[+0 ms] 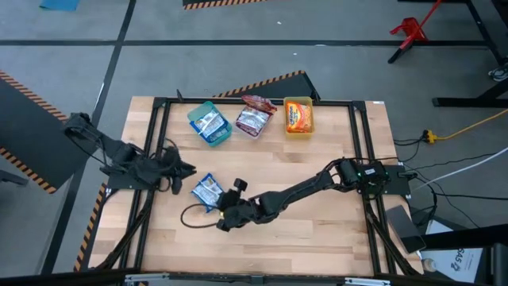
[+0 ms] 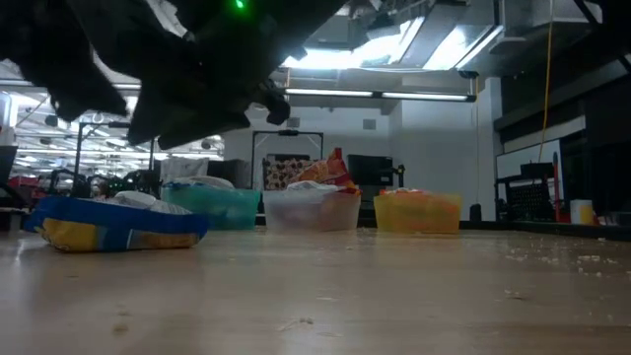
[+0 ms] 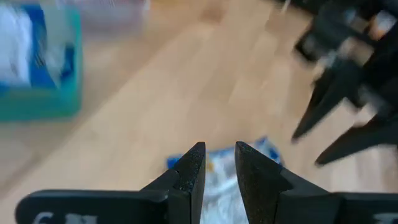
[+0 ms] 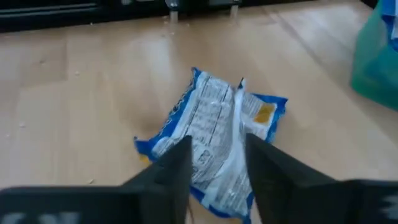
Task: Sort Maruchan noodles
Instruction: Put the blue noodle pack into the blue bin
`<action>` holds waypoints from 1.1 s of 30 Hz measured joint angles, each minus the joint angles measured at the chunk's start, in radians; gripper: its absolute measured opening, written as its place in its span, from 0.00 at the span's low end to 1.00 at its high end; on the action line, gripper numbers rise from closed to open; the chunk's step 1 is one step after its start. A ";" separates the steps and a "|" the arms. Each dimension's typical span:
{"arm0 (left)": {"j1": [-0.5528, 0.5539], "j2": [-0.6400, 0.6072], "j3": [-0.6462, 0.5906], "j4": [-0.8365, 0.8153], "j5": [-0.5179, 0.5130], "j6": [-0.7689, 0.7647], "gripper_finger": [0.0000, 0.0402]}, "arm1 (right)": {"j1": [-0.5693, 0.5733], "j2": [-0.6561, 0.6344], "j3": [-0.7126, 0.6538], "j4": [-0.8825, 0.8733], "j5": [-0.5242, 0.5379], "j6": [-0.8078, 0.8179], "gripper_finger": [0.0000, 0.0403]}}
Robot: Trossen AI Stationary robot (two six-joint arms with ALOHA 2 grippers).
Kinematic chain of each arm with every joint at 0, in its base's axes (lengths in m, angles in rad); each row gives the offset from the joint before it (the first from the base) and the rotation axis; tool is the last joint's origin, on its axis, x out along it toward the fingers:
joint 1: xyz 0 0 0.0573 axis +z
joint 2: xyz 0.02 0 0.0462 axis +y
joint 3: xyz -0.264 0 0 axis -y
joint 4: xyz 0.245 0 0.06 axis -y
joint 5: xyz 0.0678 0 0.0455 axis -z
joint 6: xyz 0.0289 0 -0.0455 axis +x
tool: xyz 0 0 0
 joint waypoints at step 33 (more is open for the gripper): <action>0.040 0.636 -0.006 0.220 0.181 -0.369 0.21 | -0.053 0.004 -0.199 0.397 -0.004 -0.076 0.70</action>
